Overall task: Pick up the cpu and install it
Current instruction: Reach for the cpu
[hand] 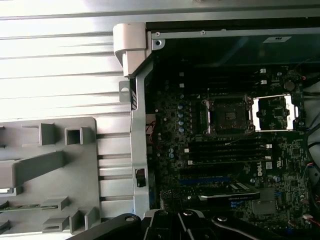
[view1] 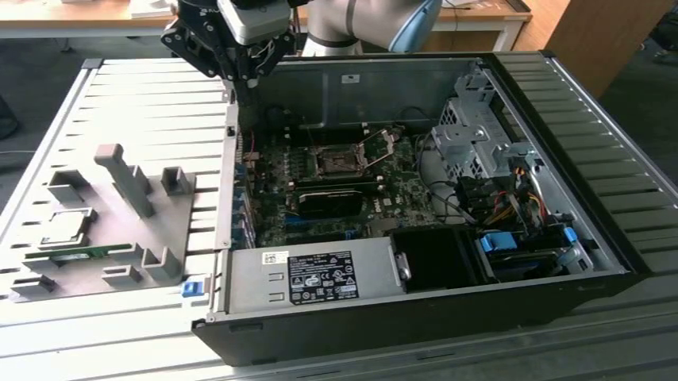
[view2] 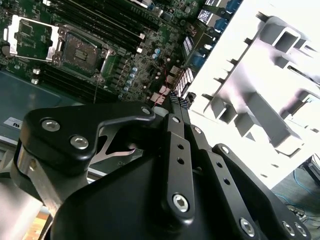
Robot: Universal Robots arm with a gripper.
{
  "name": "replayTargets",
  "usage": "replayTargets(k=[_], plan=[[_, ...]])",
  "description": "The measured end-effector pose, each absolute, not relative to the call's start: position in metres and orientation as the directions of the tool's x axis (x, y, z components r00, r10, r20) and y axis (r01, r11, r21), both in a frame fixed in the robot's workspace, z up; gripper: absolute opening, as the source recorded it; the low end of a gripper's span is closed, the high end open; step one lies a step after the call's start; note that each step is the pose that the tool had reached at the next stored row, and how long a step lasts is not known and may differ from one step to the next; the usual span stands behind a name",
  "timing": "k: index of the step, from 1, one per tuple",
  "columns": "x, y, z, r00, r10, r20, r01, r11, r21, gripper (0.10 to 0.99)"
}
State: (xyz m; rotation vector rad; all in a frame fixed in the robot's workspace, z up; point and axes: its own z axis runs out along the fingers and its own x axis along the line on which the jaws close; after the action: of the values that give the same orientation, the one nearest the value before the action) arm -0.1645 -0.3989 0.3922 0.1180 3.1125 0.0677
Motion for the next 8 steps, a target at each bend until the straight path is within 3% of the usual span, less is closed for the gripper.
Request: replayTargets(k=[8], plan=[[-0.1691,-0.3989,0.3922,-0.997,0.076,-0.024,0.075,0.996,0.044,0.106]])
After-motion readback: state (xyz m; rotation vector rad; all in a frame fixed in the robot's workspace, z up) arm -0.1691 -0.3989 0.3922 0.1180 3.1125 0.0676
